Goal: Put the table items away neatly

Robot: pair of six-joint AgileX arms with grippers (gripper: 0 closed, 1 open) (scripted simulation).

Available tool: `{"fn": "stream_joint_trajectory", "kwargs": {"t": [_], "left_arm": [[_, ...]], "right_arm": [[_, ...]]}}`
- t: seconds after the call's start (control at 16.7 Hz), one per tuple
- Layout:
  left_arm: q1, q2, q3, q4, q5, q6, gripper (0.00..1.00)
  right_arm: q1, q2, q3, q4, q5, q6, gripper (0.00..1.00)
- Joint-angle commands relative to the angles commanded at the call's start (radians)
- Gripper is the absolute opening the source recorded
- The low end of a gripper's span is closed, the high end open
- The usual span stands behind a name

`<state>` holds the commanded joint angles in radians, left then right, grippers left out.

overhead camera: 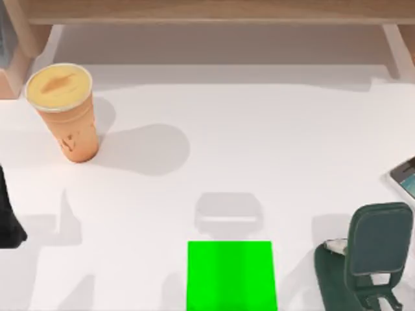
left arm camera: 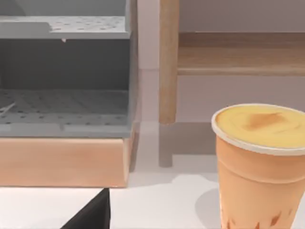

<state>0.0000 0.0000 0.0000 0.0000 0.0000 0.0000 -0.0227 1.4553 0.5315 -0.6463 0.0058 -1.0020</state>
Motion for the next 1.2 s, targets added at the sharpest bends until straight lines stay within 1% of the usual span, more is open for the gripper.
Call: {"fn": "stream_joint_trajectory", "kwargs": {"t": [0.54, 0.6, 1.02, 1.08, 1.2], "left_arm": [[0.0, 0.0, 0.0, 0.0, 0.0, 0.0, 1.0], [0.0, 0.0, 0.0, 0.0, 0.0, 0.0, 1.0], [0.0, 0.0, 0.0, 0.0, 0.0, 0.0, 1.0], [0.0, 0.0, 0.0, 0.0, 0.0, 0.0, 1.0], [0.0, 0.0, 0.0, 0.0, 0.0, 0.0, 1.0]], "right_arm": [[0.0, 0.0, 0.0, 0.0, 0.0, 0.0, 0.02], [0.0, 0.0, 0.0, 0.0, 0.0, 0.0, 0.0], [0.0, 0.0, 0.0, 0.0, 0.0, 0.0, 0.0], [0.003, -0.036, 0.025, -0.06, -0.009, 0.019, 0.0], [0.002, -0.04, 0.038, -0.075, -0.009, 0.017, 0.0]]}}
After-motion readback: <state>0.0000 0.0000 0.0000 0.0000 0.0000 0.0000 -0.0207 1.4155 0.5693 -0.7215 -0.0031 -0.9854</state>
